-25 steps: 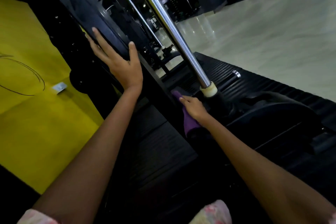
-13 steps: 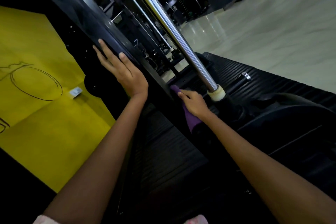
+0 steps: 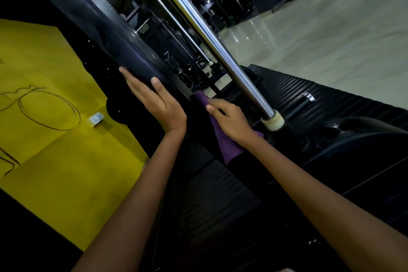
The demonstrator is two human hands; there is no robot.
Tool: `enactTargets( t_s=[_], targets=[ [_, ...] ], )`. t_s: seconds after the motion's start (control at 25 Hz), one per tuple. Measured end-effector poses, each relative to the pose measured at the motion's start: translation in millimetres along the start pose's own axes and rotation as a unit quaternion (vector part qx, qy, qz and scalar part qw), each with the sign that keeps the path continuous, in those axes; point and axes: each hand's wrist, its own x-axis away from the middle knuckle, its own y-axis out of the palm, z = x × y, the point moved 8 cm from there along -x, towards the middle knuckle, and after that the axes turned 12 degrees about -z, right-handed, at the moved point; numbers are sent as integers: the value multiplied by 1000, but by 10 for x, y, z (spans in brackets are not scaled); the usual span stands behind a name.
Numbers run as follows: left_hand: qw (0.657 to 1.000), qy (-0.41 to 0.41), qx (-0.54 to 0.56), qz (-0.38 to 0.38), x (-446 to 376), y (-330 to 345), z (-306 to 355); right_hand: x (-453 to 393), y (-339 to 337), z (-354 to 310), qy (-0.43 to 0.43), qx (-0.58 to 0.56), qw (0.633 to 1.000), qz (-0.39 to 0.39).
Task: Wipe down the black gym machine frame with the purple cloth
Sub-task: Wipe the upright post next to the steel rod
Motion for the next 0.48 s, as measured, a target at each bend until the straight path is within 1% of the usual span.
enactTargets(
  t_s=[0.08, 0.12, 0.16, 0.24, 0.28, 0.32, 0.36, 0.4, 0.48],
  targets=[
    [999, -36, 33, -15, 8, 10, -81, 91, 29, -183, -51, -1, 998, 28],
    [997, -51, 42, -25, 25, 17, -111, 160, 39, -152, -46, 2, 998, 34],
    [997, -60, 43, -33, 60, 3, -113, 224, 48, -61, -23, 6, 999, 36],
    [996, -59, 36, -47, 103, -17, -77, 136, 10, 87, 53, 6, 998, 21],
    [996, -59, 32, -57, 105, -19, -70, 13, -3, 59, 88, 8, 996, 7],
    [995, -60, 26, -70, 100, -19, -60, -127, 3, -35, 105, 12, 994, -3],
    [994, -63, 21, -83, 86, -14, -61, -258, 24, -200, 92, 14, 996, -11],
    [992, -73, 17, -98, 74, -7, -54, -325, 30, -398, 61, 15, 998, -10],
    [987, -99, 13, -122, 56, 8, -39, -314, 63, -555, 1, 22, 1000, -4]
  ],
)
